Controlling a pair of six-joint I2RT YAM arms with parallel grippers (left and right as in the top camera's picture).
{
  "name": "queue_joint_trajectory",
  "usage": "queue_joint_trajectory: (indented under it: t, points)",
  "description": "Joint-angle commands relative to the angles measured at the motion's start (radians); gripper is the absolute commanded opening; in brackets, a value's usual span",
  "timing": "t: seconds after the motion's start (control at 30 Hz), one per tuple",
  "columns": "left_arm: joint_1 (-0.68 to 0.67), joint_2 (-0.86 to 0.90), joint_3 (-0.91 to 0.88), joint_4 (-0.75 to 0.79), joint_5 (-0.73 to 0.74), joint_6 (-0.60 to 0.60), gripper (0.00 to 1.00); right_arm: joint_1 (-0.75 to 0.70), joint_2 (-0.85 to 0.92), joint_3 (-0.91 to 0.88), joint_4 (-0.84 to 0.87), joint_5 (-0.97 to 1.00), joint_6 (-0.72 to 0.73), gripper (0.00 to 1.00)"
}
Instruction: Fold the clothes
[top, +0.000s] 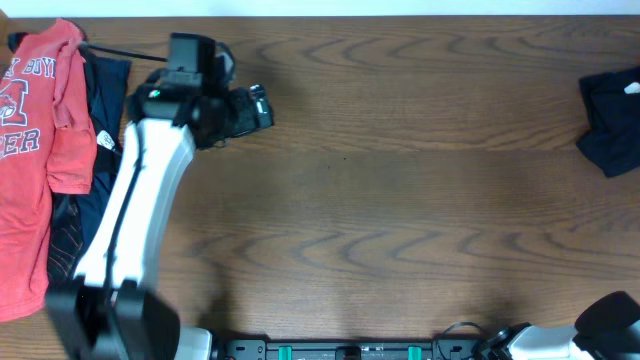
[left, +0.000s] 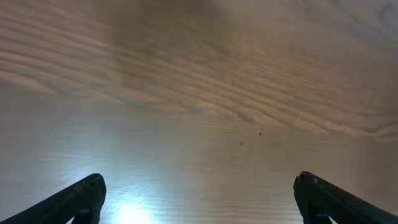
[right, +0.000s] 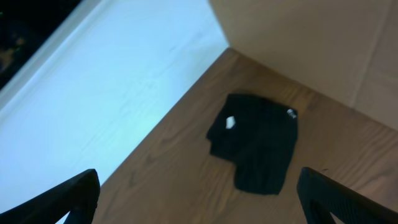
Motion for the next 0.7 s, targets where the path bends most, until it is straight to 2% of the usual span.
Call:
queue_joint_trajectory:
  t: [0.0, 0.2, 0.47, 0.67]
  points:
    - [0.002, -0.102, 0.002, -0.034, -0.098, 0.043, 0.98, -0.002, -0.069, -0.005, -0.029, -0.100, -0.061, 0.99]
    - [0.002, -0.250, 0.002, -0.097, -0.132, 0.042, 0.98, -0.002, -0.121, -0.005, -0.080, -0.122, -0.060, 0.99]
    - [0.002, -0.426, 0.002, -0.165, -0.269, 0.043, 0.98, -0.002, -0.124, -0.005, -0.174, -0.122, -0.060, 0.99]
    - [0.002, -0.504, 0.002, -0.180, -0.303, 0.087, 0.98, -0.002, -0.124, -0.005, -0.246, -0.122, -0.060, 0.99]
